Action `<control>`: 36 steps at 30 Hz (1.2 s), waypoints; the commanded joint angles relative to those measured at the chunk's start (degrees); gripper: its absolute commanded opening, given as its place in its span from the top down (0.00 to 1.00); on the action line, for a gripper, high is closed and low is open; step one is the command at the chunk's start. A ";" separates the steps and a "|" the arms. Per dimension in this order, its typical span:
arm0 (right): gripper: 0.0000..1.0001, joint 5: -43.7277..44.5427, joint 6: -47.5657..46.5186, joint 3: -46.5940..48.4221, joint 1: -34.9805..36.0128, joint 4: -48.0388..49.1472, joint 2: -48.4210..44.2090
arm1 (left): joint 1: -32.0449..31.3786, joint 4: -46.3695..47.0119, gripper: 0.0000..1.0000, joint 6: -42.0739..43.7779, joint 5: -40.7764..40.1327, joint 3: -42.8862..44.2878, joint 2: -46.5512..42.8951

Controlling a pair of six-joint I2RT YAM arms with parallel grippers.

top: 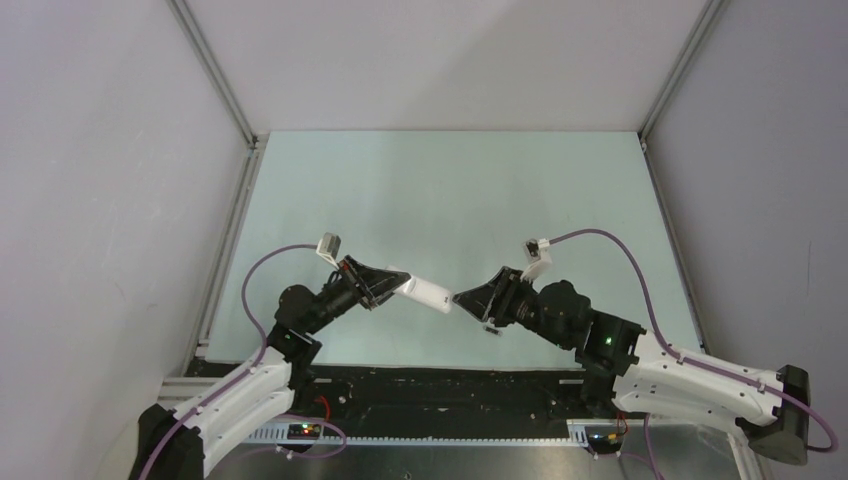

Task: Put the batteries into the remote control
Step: Adjust the remote control.

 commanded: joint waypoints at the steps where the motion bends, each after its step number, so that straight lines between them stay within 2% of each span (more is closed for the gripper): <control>1: 0.53 -1.18 -0.47 0.07 0.16 3.94 0.18 | -0.19 2.98 1.00 -0.96 -0.68 0.52 -0.96; 36: 0.56 -1.50 0.44 0.07 -0.10 4.00 3.25 | -0.13 3.28 1.00 -1.31 -0.83 1.63 -0.95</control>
